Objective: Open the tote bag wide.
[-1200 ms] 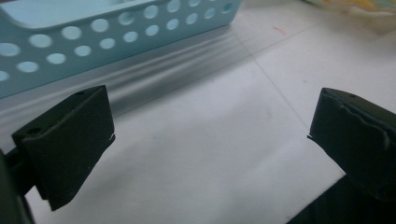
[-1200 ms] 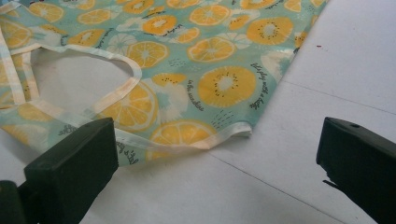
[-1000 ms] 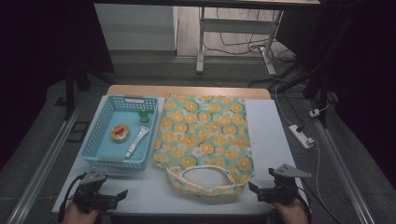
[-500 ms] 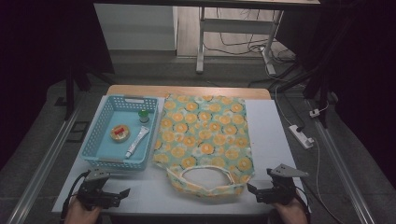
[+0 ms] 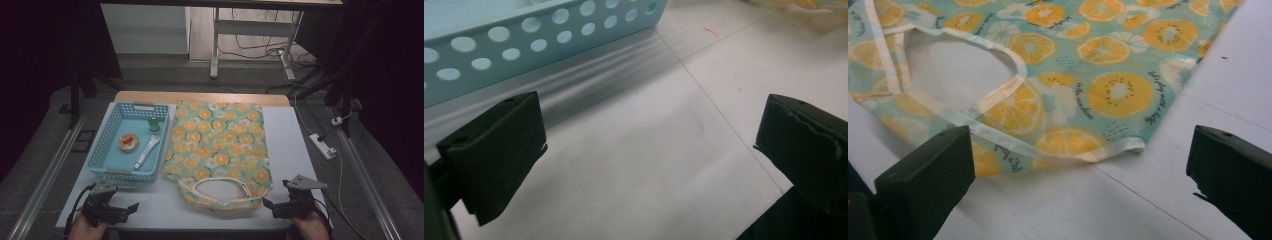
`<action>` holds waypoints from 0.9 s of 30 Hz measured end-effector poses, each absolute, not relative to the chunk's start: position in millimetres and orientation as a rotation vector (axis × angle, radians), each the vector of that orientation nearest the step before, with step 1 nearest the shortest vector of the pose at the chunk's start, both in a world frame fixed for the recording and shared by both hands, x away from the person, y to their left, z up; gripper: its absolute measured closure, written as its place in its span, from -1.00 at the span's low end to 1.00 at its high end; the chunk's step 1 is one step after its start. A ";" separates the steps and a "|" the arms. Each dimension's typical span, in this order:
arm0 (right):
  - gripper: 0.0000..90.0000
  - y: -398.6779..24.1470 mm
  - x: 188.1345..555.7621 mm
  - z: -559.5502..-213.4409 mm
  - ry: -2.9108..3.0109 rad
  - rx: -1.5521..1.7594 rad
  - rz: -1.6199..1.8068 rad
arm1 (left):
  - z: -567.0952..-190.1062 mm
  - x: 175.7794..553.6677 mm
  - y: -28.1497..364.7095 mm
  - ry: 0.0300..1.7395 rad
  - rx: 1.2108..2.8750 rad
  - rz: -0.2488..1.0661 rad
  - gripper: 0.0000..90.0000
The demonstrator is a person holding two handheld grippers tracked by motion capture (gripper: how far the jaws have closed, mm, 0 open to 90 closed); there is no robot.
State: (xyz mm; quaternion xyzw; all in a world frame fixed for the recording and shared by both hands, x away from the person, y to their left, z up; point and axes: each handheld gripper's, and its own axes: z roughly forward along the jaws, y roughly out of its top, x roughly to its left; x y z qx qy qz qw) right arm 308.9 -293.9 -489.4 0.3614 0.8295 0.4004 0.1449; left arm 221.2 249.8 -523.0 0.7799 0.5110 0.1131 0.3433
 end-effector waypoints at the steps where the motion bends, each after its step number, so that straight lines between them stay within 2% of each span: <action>1: -1.00 -293.9 308.9 -489.4 2.390 1.041 1.154 | -523.0 221.1 250.0 1.329 2.025 0.295 -1.00; 15: -1.00 -275.1 307.5 -481.3 2.431 0.919 1.189 | -523.3 221.3 249.7 1.320 2.029 0.289 -1.00; 27: -1.00 -233.9 305.1 -480.4 2.603 0.790 1.134 | -523.3 221.2 249.3 1.313 2.035 0.294 -1.00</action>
